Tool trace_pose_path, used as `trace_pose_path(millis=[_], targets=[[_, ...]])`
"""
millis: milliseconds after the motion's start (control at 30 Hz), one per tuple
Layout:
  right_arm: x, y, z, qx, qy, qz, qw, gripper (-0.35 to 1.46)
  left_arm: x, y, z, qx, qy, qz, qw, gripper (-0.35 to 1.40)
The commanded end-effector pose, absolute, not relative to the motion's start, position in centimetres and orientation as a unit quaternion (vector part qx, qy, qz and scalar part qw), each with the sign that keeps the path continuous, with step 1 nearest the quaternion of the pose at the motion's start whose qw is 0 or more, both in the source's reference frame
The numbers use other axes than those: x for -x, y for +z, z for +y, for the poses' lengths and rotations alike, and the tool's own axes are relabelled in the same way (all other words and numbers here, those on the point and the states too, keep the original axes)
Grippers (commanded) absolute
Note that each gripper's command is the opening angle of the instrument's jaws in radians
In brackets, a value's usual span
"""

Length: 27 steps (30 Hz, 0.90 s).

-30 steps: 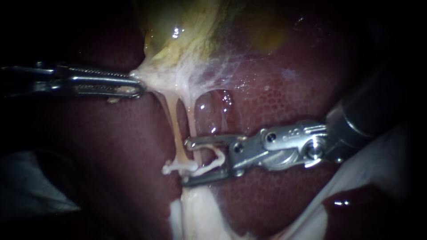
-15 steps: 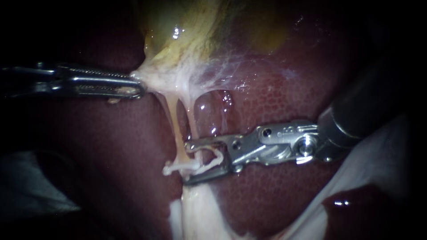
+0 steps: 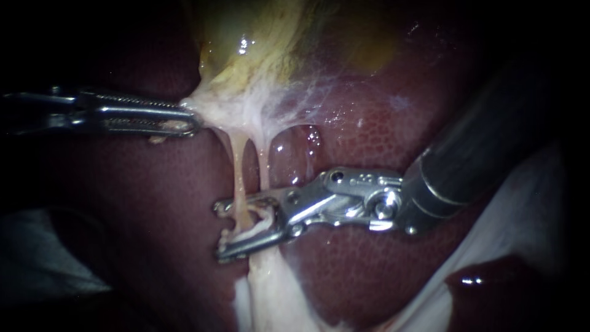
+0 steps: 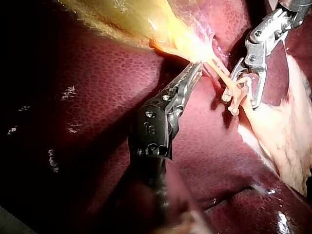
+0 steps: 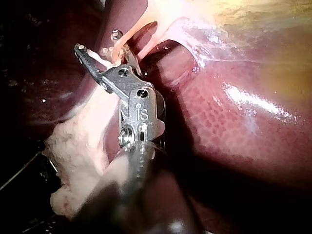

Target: Clipping second clip left tube

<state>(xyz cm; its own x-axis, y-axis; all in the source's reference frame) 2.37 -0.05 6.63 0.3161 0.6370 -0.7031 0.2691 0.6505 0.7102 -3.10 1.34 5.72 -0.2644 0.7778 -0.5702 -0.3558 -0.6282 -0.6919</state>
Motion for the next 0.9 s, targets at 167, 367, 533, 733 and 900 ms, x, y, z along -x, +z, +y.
trace_pose_path(millis=[167,367,533,733,900], targets=[[-2.4,6.47,-0.08,-0.405,0.135,0.58,0.694,0.47,3.1,5.72,1.34,0.48,0.764,-0.22,0.371,-0.35],[-2.41,6.36,-0.05,-0.408,0.135,0.587,0.686,0.43,3.1,5.72,1.34,0.48,0.764,-0.22,0.371,-0.35],[-2.37,6.32,-0.01,-0.41,0.135,0.587,0.685,0.28,3.1,5.72,1.34,0.48,0.764,-0.22,0.371,-0.35],[-2.29,6.3,0.0,-0.424,0.148,0.58,0.679,-0.08,3.1,5.72,1.34,0.48,0.764,-0.22,0.371,-0.35],[-2.26,6.29,-0.01,-0.432,0.156,0.576,0.677,-0.35,3.1,5.72,1.34,0.48,0.764,-0.22,0.371,-0.35]])
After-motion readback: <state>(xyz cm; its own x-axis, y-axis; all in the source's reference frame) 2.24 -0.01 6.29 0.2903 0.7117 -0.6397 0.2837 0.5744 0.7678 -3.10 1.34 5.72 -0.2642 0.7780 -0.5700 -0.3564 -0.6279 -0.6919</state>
